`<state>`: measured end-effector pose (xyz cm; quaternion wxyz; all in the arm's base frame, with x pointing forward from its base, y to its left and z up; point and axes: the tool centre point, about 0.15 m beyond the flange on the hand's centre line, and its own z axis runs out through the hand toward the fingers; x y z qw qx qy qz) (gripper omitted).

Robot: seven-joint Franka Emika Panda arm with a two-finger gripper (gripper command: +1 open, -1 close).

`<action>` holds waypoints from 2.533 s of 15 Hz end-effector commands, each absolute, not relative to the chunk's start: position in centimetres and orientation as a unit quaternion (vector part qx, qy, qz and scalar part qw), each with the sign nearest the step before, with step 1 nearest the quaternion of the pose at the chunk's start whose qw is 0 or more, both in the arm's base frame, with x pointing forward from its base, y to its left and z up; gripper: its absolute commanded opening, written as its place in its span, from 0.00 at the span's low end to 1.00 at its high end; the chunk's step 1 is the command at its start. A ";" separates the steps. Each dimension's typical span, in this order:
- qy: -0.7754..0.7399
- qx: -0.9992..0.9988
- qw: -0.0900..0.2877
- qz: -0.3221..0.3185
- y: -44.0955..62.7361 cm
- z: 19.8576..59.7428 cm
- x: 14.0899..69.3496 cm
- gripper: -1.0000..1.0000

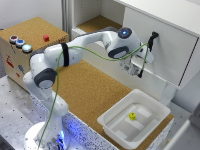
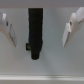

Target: Slide the door to the left

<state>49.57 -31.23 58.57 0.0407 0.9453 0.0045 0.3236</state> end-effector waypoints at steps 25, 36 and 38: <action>0.035 0.966 -0.040 0.251 -30.9 58.8 56.8 0.00; -0.019 0.948 0.061 0.311 -26.7 53.7 55.5 0.00; -0.023 0.946 0.066 0.316 -25.8 53.3 54.9 0.00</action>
